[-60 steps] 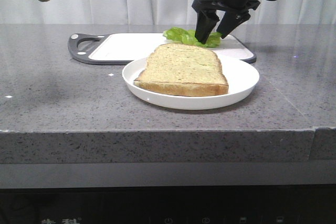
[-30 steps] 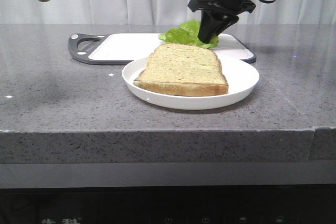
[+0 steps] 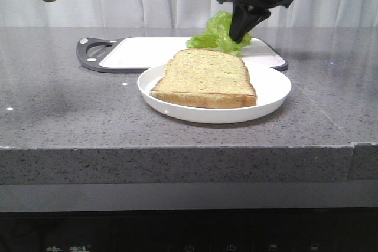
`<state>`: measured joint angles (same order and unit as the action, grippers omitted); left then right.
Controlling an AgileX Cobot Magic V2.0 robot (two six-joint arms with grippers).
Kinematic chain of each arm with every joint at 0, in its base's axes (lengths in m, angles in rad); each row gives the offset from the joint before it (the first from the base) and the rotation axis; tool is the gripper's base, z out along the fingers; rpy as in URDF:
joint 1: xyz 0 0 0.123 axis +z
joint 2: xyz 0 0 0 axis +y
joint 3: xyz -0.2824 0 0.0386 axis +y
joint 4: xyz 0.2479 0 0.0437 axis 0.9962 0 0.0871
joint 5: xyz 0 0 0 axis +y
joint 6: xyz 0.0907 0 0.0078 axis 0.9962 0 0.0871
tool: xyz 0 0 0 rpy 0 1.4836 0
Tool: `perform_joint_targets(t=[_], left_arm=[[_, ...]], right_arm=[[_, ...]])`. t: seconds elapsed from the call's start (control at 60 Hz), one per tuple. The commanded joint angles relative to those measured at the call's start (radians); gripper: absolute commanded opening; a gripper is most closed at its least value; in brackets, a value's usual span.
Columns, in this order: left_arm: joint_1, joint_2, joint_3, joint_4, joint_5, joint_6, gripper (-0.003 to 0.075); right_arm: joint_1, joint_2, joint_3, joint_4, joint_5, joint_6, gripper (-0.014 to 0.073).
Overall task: Left arm grabs bread, right arm adds lettuce
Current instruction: 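Lift the lettuce leaf with the right gripper toward the plate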
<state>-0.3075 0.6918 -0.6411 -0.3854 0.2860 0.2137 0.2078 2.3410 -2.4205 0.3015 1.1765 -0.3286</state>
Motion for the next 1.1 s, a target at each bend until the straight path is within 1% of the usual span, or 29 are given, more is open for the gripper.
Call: perform_joint_targets(t=[0.0,0.284,0.4,0.55,0.734,0.817,0.917,1.084], left_arm=[[0.001,-0.002,-0.028,-0.015,-0.072,-0.007,-0.002],[0.001,-0.002,-0.028,-0.015,-0.072,-0.007,-0.002],[0.001,-0.002,-0.028,-0.015,-0.072,-0.007,-0.002],[0.001,-0.002,-0.028,-0.015,-0.072,-0.007,-0.002],[0.001,-0.002,-0.028,-0.015,-0.072,-0.007,-0.002],[0.001,-0.002,-0.028,-0.015,-0.072,-0.007,-0.002],[0.001,-0.002,-0.028,-0.015,-0.072,-0.007,-0.002],[0.001,-0.002,-0.028,-0.015,-0.072,-0.007,-0.002]], right_arm=[[-0.009,-0.114,-0.041,0.013,0.006,0.019,-0.0062],[-0.01,-0.202,-0.075,0.028,0.026,0.114,-0.0062],[-0.01,-0.239,-0.075,0.044,0.068,0.152,-0.0062],[-0.01,-0.279,-0.075,0.089,0.106,0.163,-0.0062],[-0.01,-0.348,-0.067,0.105,0.17,0.233,-0.0062],[-0.01,-0.391,-0.027,0.108,0.17,0.245,-0.0062],[-0.01,-0.455,0.068,0.132,0.172,0.272,-0.0061],[-0.005,-0.559,0.299,0.264,0.155,0.253,-0.006]])
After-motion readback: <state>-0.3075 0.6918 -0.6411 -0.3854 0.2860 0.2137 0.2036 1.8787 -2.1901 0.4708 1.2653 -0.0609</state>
